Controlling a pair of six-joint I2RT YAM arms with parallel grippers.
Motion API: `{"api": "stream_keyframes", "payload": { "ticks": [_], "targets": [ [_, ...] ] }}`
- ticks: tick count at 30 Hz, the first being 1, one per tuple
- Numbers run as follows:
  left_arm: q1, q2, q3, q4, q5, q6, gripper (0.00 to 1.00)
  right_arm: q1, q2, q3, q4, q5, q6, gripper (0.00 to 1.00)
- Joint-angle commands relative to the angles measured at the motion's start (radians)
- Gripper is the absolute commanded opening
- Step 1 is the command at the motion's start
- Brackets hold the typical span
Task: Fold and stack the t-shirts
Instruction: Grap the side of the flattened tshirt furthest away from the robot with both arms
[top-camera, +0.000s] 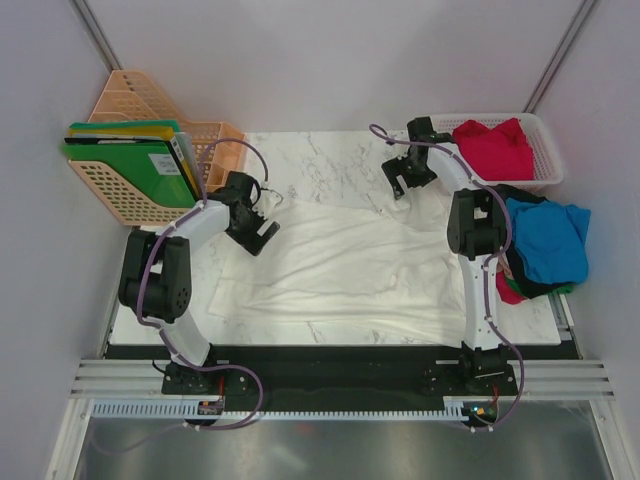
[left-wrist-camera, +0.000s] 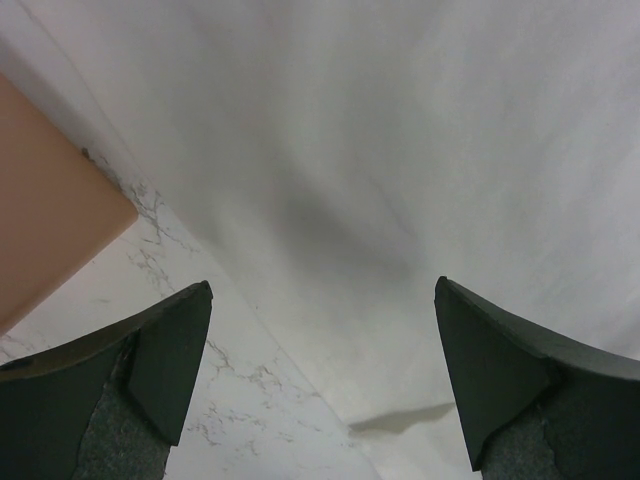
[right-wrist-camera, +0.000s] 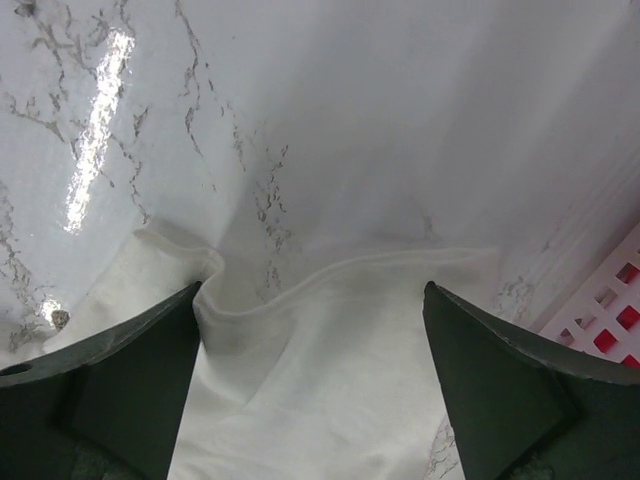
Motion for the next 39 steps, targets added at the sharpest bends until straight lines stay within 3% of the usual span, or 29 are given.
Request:
{"api": "stream_keyframes", "payload": {
  "ticks": [1,13,19,23,28,33,39],
  "targets": [
    [-0.004,-0.024,0.006,0.04,-0.015,0.032,1.0,-0.083,-0.067,-0.032,0.02,0.018,-0.03,0.98],
    [-0.016,-0.033,-0.021,0.048,-0.015,0.038,1.0,-0.186,-0.145,-0.022,0.069,0.0,0.01,0.98],
    [-0.019,-0.027,-0.04,0.062,-0.015,0.03,1.0,-0.198,-0.182,-0.12,0.115,0.039,0.014,0.98],
    [-0.022,-0.036,-0.054,0.064,-0.015,0.032,1.0,-0.198,-0.245,-0.242,0.272,0.18,0.057,0.98],
    [-0.026,-0.042,-0.069,0.07,-0.015,0.041,1.0,-0.183,-0.26,-0.304,0.316,0.24,0.062,0.98],
    [-0.03,-0.033,-0.07,0.07,-0.015,0.041,1.0,-0.108,-0.297,-0.438,0.463,0.397,0.03,0.98],
    [-0.033,-0.039,-0.089,0.07,-0.042,0.051,1.0,-0.088,-0.179,-0.334,0.402,0.483,0.071,0.98]
  ]
}}
